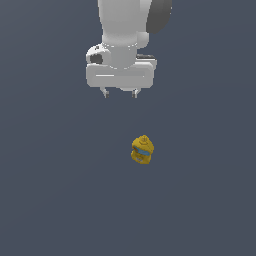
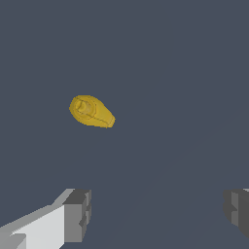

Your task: Pick up the object and move it to a goal position.

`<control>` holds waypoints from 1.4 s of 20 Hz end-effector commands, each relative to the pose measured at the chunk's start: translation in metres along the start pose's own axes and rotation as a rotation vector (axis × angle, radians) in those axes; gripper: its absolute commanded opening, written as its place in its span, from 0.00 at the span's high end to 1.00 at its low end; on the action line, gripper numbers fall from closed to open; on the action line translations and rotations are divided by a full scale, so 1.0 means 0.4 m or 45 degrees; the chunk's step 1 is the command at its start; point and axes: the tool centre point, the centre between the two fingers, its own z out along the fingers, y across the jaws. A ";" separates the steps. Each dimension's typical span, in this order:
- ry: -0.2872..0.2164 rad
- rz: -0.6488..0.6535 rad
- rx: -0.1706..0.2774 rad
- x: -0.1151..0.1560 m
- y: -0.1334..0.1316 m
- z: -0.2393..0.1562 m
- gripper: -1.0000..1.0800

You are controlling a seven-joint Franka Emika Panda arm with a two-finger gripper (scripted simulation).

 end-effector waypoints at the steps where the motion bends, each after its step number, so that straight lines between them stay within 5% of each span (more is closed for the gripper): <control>1: 0.001 -0.002 -0.001 0.000 0.001 0.000 0.04; 14: -0.006 -0.166 -0.002 0.029 -0.023 0.028 0.04; 28: -0.023 -0.656 0.009 0.107 -0.101 0.119 0.04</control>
